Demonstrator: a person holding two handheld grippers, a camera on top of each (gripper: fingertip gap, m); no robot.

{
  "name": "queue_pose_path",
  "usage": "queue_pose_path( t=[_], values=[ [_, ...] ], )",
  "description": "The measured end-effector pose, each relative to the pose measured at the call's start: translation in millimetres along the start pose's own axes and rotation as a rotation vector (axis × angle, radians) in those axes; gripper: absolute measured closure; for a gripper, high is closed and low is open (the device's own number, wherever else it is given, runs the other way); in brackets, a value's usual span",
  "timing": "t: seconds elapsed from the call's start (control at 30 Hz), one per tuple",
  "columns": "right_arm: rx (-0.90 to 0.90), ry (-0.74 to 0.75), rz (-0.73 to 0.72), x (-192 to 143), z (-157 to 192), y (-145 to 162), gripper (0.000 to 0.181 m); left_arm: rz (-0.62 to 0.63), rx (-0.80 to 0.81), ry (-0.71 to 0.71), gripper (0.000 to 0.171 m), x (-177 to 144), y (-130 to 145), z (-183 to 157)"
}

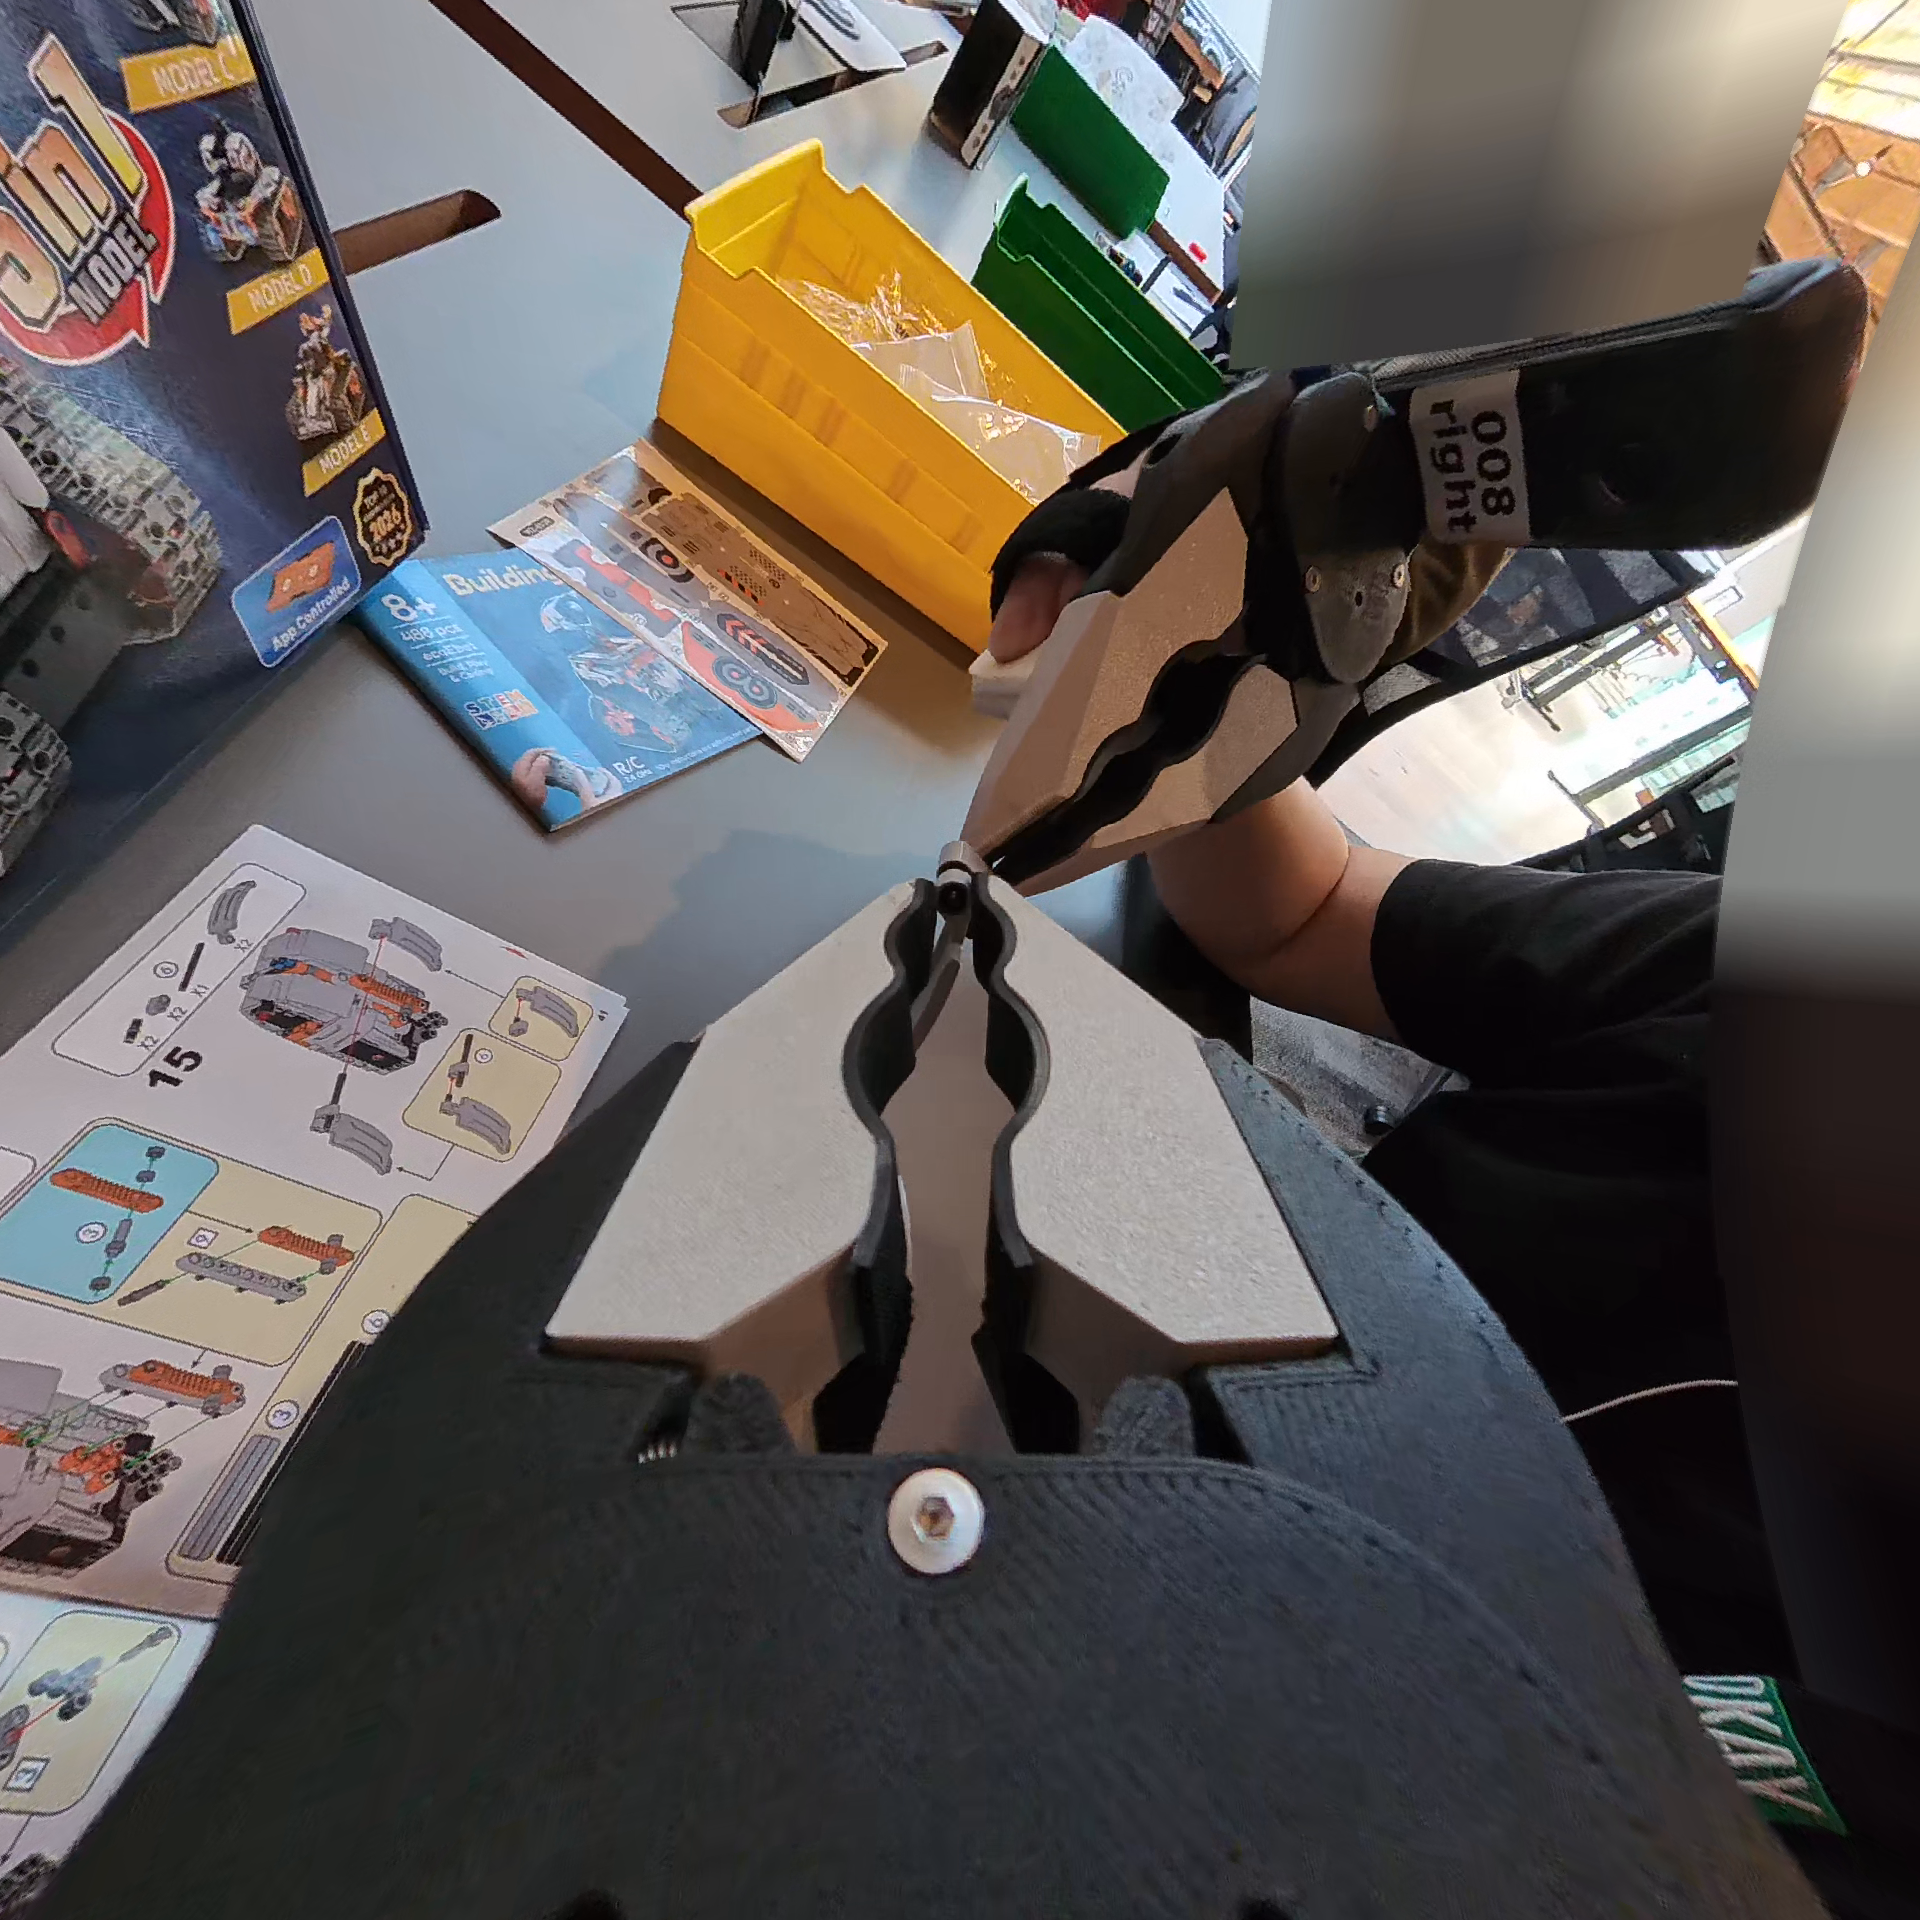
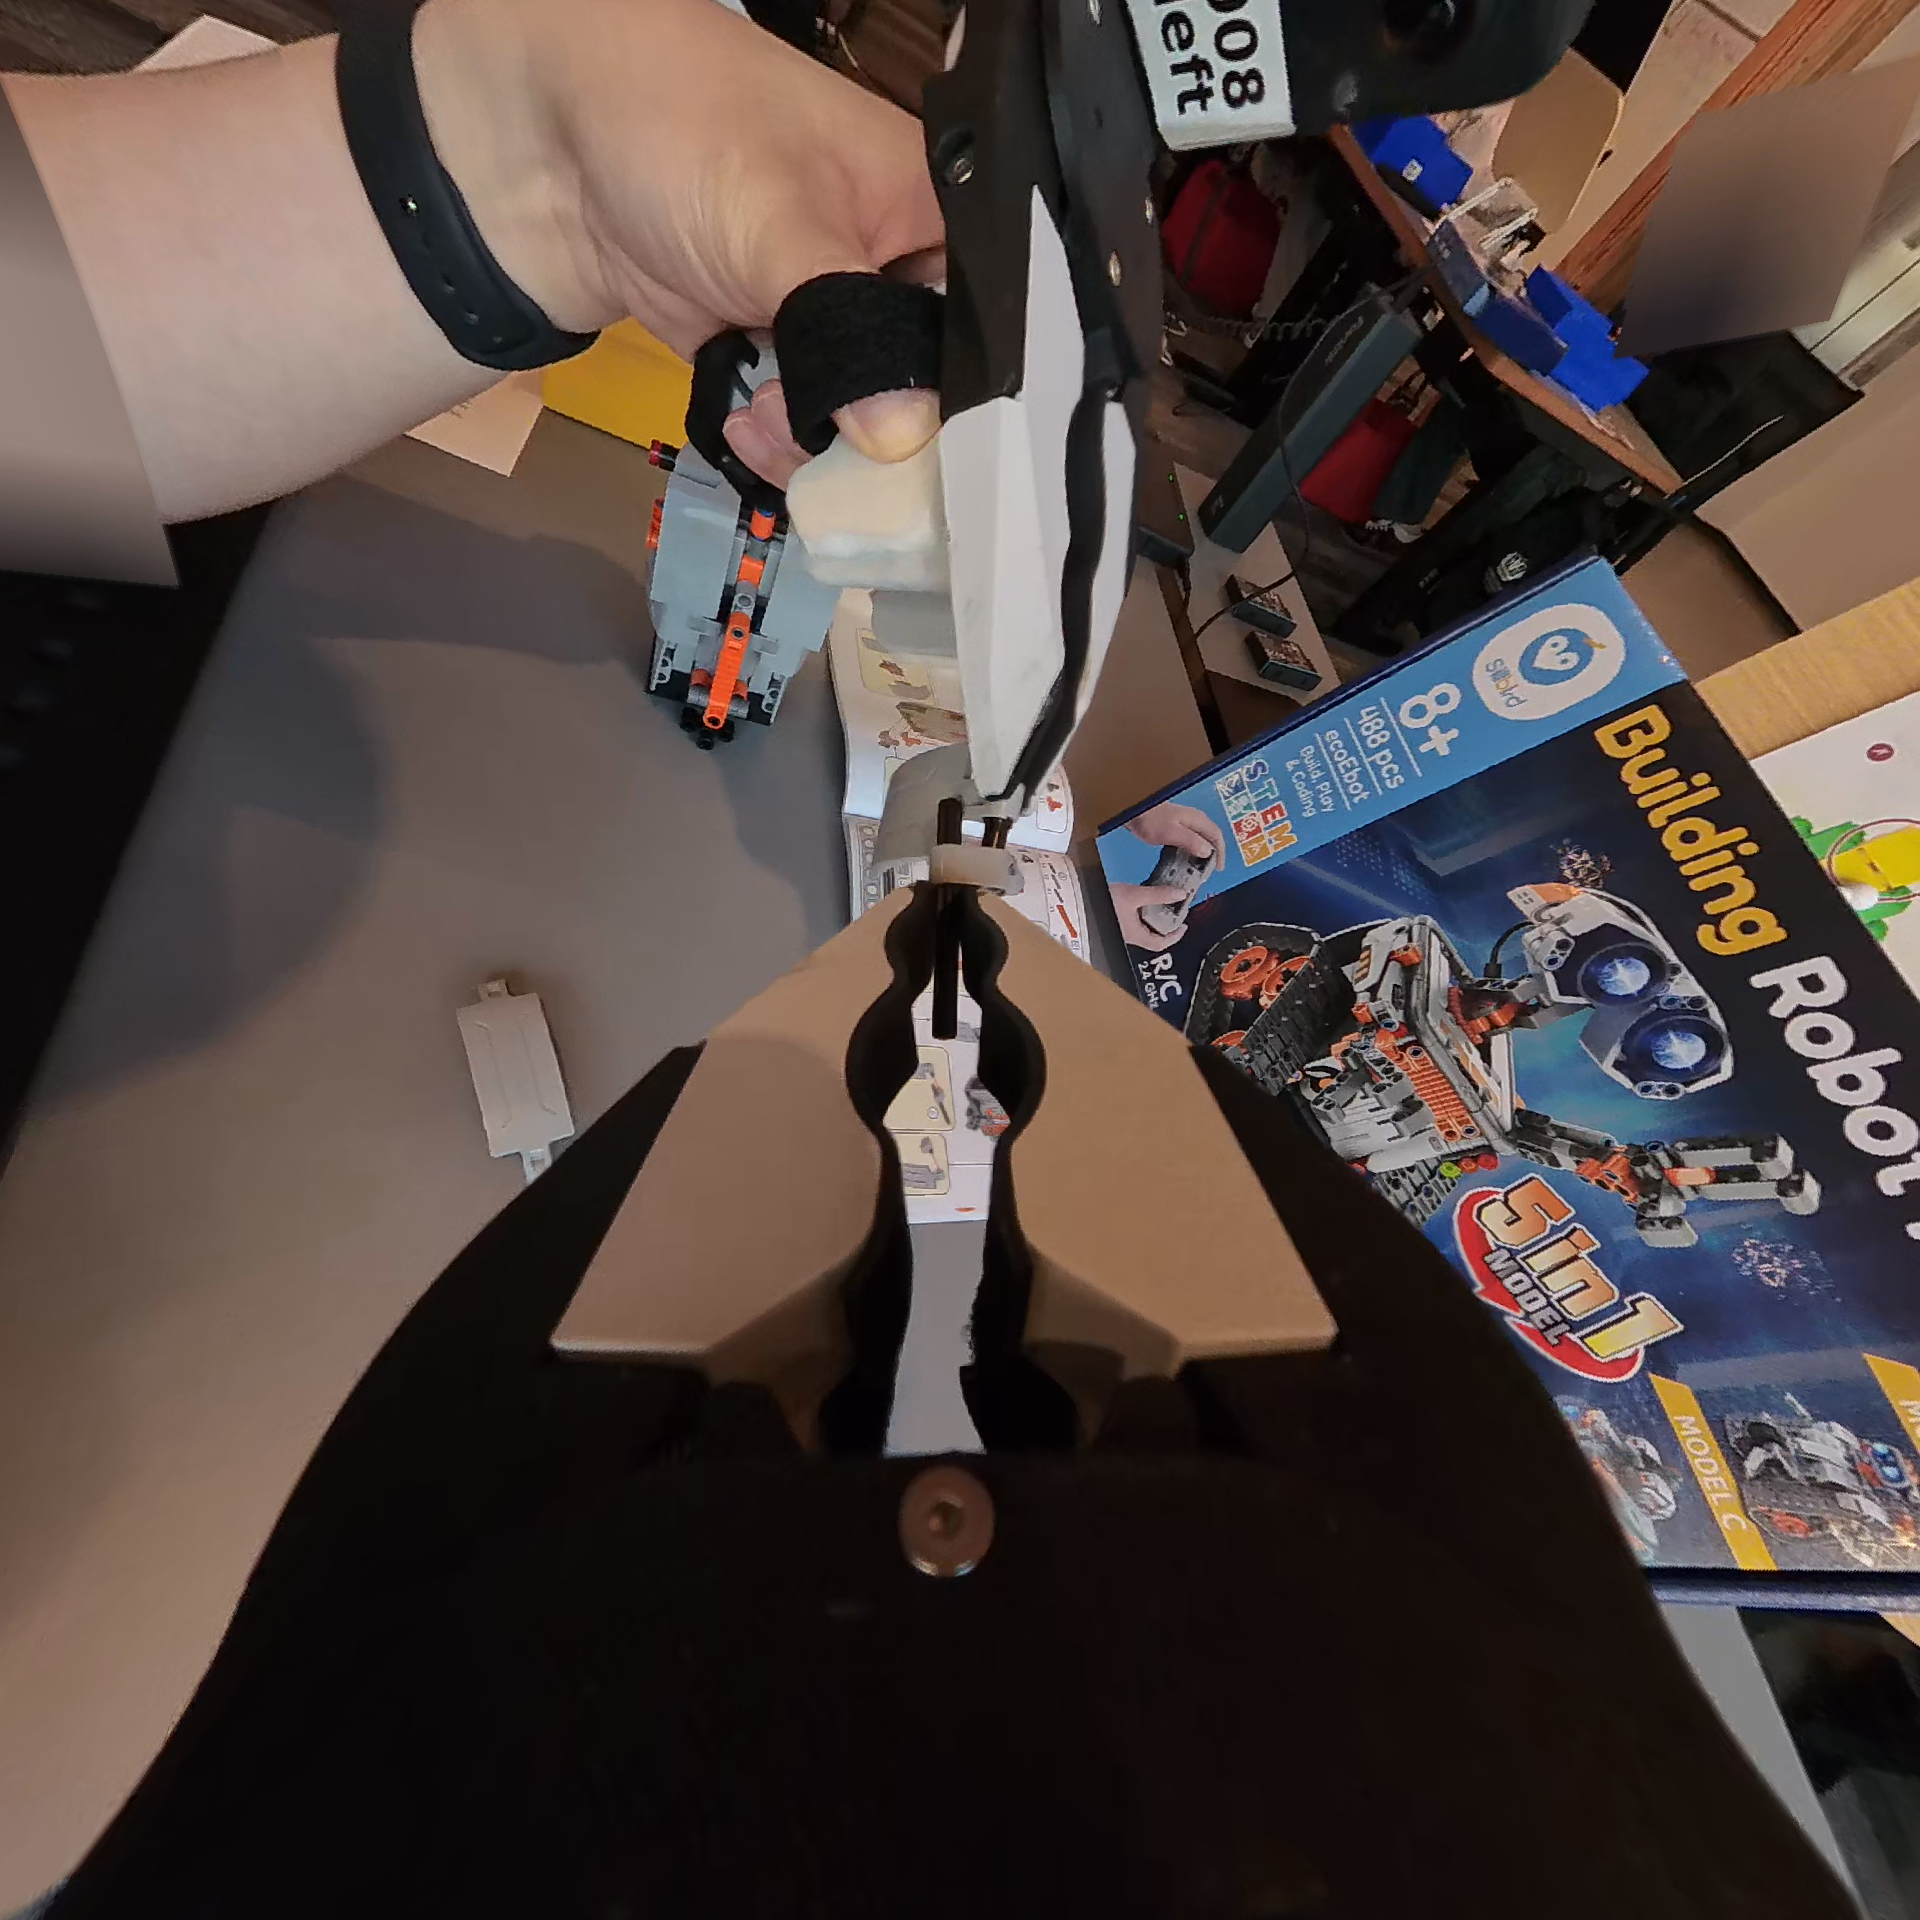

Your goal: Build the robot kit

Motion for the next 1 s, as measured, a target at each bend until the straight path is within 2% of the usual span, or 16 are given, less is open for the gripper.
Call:
queue_pose_path(
  t=[0.3,0.6,1.0],
  values=[
    [0.024,0.042,-0.084,-2.7,-5.7,-9.2,0.179,-0.075,-0.010,0.057,0.167,-6.6,-7.5,-3.6],
    [0.103,0.046,-0.139,-5.0,-10.6,-15.5,0.179,-0.105,0.012,0.051,0.167,-10.4,-12.1,-7.8],
    [0.047,0.073,-0.171,-9.8,-11.6,-18.8,0.179,-0.138,-0.011,0.102,0.167,-9.6,-14.7,-11.1]
  ],
)
Point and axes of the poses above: each gripper's, where its closed fingertips meet, x out along the fingers, y out of its underside, z = x × y across the jaws, the point moved 4 cm from there along -x, back along the fingers, and after that the axes turned 8 degrees about y, right-handed, at the moved point
